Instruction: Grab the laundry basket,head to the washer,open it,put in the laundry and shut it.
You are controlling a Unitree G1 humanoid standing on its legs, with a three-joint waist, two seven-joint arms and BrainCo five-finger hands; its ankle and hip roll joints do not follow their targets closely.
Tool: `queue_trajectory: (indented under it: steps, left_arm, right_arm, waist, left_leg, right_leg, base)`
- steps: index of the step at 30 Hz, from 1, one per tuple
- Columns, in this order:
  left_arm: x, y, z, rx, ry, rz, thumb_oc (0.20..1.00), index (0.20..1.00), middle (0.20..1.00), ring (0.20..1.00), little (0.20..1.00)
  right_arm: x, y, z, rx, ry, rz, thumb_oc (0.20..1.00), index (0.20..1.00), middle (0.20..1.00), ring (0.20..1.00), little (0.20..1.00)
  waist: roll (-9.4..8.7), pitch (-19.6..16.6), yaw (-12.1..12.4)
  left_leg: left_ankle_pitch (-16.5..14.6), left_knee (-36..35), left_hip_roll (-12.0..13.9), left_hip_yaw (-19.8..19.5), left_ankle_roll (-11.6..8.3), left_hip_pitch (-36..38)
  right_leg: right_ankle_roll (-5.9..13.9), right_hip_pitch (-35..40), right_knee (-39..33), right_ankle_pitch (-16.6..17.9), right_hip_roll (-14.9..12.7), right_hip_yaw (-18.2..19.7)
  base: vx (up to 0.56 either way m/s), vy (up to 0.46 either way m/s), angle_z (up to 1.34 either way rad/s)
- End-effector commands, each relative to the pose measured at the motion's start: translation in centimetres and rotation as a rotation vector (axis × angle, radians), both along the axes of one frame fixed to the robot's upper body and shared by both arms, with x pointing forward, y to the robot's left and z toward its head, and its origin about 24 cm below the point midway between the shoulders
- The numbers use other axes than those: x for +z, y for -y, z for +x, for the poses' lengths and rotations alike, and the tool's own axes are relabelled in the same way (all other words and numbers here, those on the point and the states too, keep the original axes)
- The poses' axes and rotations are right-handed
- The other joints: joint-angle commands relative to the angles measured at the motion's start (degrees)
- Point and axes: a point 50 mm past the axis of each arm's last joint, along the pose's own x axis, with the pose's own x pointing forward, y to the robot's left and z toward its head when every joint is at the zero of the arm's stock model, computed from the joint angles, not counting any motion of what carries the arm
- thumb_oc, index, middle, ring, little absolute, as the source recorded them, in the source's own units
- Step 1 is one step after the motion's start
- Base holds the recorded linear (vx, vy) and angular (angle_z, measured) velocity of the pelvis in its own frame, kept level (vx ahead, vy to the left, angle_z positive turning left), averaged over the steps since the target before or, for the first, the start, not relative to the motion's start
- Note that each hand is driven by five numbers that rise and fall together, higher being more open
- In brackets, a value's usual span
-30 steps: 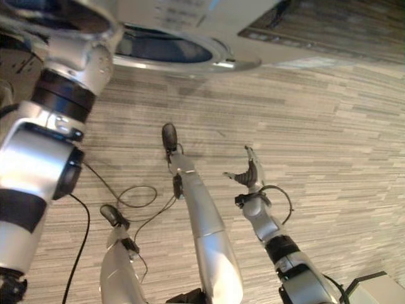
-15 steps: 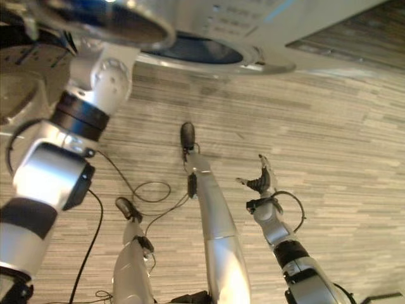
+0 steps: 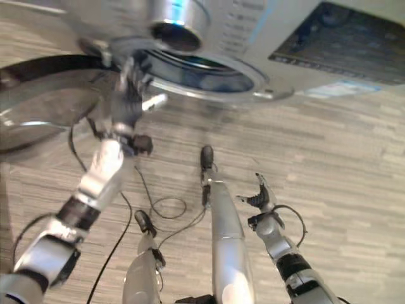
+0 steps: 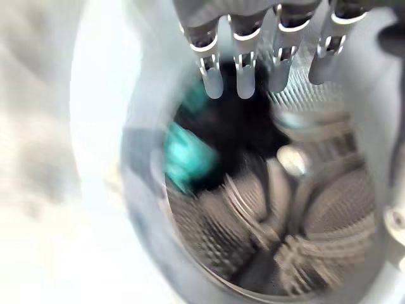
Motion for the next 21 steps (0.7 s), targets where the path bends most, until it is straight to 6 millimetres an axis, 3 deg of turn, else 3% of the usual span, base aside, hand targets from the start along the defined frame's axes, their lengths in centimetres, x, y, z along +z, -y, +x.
queue_trajectory:
  steps: [1,9,21]
  left_arm:
    - [-0.7,-0.6,-1.4,-0.086,0.030,0.076,1.000,1.000,1.000,1.000,1.000]
    - [-7.2,-3.2,-5.4,-0.115,-0.234,0.105,1.000,1.000,1.000,1.000,1.000]
    - [-11.2,-4.2,-8.2,-0.047,-0.393,0.100,1.000,1.000,1.000,1.000,1.000]
  right_arm:
    - [-2.9,-0.5,-2.7,-0.008,-0.113,0.038,1.000,1.000,1.000,1.000,1.000]
    - [-5.2,1.2,-5.4,-0.049,-0.257,0.040,1.000,1.000,1.000,1.000,1.000]
    - [-8.6,1.0,-9.3,-0.109,-0.460,0.097,1.000,1.000,1.000,1.000,1.000]
  waist:
    - [-3.09,-4.33,-1.68]
    - [-3.98,-6.19,0.46]
    - [-5.48,-9.80,3.08]
  left_leg:
    - [-14.01,10.59,-2.93,-1.35,8.49,8.47]
    - [-16.25,11.47,-4.08,-3.83,9.54,15.56]
    - [-18.33,12.42,-6.00,-6.78,10.61,24.31]
  right_leg:
    - [14.10,-2.13,-7.89,11.37,-3.36,9.59]
    - [15.04,7.38,-10.45,12.26,-5.34,8.97]
    - [16.40,22.92,-17.30,14.20,-7.62,7.80]
  base:
    - [-0.06,0.029,0.23]
    - [0.00,0.061,0.13]
    - [0.01,0.104,0.09]
